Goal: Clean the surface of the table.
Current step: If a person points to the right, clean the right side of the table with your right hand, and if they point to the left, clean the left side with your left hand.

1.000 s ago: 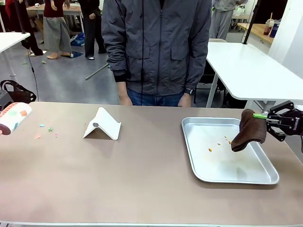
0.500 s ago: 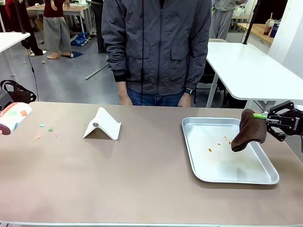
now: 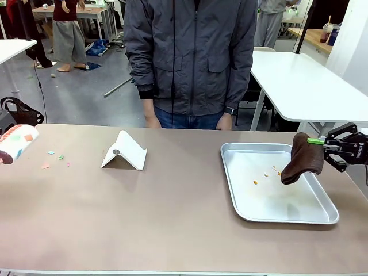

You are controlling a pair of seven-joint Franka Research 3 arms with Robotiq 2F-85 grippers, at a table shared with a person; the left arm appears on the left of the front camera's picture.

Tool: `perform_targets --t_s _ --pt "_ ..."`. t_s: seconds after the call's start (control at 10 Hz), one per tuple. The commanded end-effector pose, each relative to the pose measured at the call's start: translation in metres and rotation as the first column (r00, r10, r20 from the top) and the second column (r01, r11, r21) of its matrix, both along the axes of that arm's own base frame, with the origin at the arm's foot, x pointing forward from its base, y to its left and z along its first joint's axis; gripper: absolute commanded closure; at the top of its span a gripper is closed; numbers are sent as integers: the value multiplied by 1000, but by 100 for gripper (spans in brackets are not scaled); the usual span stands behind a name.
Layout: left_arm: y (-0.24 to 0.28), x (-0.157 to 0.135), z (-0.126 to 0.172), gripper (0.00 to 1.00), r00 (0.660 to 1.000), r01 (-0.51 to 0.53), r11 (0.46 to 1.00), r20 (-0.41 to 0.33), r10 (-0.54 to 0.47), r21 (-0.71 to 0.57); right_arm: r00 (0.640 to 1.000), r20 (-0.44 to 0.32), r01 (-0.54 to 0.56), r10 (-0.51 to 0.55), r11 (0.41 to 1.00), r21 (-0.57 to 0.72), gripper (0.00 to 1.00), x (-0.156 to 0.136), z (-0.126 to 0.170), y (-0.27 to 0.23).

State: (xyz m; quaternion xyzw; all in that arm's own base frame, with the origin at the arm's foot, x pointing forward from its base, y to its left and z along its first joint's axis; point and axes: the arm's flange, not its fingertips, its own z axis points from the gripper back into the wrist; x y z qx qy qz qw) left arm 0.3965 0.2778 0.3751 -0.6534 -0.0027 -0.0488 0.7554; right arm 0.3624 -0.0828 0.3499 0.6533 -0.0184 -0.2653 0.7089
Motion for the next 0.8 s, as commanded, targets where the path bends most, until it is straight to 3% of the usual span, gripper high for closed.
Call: perform_targets --t_s 0.0,0.7 --pt "-2 -2 5 100 1000 7 1000 15 -7 -3 1000 -17 -3 3 1000 -7 100 0 4 1" --pt "-2 -2 5 100 1000 7 1000 15 -7 -3 1000 -17 -3 3 1000 -7 100 0 4 1"
